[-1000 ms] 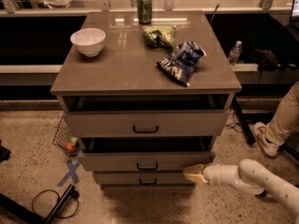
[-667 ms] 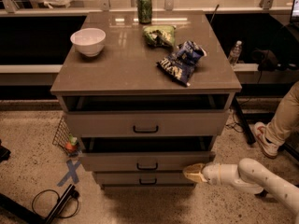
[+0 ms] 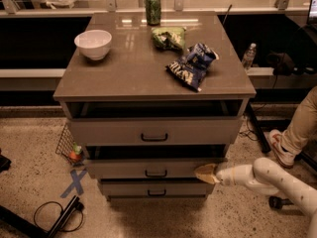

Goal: Close middle drawer

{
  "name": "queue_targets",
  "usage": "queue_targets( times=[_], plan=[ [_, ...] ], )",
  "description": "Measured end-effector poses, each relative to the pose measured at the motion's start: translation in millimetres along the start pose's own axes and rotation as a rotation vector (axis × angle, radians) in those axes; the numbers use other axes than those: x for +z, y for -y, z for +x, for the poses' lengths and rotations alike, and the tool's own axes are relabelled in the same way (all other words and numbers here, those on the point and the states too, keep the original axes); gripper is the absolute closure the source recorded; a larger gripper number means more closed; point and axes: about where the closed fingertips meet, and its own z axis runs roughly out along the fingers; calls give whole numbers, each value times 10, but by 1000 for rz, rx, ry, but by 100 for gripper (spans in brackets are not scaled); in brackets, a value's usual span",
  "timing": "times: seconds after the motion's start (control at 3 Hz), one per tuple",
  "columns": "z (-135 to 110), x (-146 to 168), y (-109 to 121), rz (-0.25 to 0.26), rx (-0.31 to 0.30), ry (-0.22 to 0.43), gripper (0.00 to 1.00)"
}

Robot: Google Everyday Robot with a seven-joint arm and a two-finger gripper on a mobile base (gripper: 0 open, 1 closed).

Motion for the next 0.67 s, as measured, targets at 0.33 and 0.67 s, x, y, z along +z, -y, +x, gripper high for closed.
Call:
queue_targets(
  times=[0.33,0.67],
  plan=[
    [-92,6,117,10,-9,-6,100],
    [-122,-4,213,20,-8,-5,100]
  ],
)
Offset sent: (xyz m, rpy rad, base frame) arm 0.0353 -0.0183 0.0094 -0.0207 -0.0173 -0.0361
